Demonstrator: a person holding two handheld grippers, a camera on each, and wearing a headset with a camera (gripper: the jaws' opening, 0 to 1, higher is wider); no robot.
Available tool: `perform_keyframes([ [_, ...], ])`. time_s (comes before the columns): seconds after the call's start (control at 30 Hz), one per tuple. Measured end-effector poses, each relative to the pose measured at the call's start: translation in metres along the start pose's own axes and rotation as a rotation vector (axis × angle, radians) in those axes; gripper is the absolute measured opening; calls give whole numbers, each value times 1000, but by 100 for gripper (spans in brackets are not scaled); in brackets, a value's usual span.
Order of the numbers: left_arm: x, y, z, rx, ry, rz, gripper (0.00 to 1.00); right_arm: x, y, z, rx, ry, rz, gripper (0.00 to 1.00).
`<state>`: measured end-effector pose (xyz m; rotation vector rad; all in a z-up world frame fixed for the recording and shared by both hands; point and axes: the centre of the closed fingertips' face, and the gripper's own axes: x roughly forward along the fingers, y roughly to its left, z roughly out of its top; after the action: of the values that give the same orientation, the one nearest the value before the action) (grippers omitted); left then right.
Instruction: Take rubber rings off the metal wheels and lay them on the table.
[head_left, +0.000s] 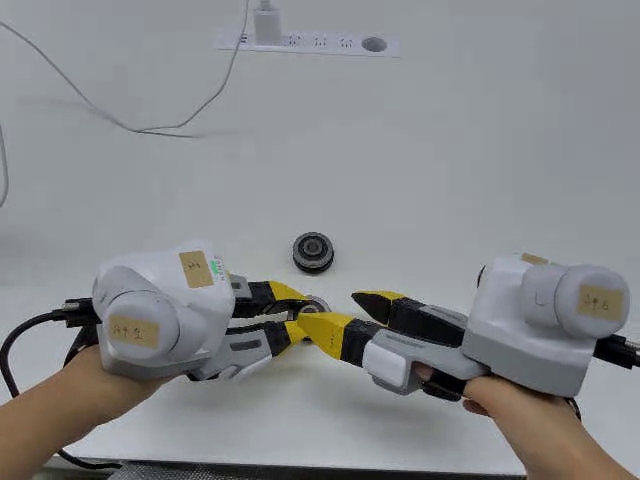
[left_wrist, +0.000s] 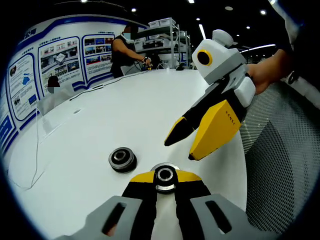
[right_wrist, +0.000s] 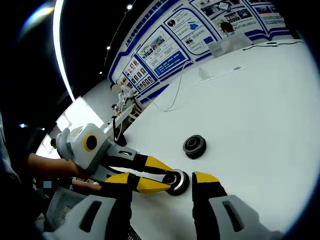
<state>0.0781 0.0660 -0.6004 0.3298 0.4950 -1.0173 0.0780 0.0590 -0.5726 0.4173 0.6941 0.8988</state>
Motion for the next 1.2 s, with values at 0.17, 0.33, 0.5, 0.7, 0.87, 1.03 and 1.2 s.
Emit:
perform_keyframes([
  [0.17,0,0,0,8,-1,-8,12,8,-1,-6,62,27,5,49],
  [0.33,1,1,-1,12,-2,-12,12,12,-1,-13,96,56,-3,49],
  [0.5,1,1,-1,22,-2,-17,12,14,-5,-17,127,74,-17,50],
  [0.7,1,1,-2,22,-3,-18,12,16,-6,-18,141,84,-14,50],
  [0.87,2,1,-2,23,-3,-19,12,16,-4,-17,152,82,-1,50],
  [1.03,1,0,-2,22,-3,-19,12,16,-3,-18,160,86,1,49],
  [1.2,2,0,-2,24,-1,-18,12,15,-5,-21,164,100,-5,49],
])
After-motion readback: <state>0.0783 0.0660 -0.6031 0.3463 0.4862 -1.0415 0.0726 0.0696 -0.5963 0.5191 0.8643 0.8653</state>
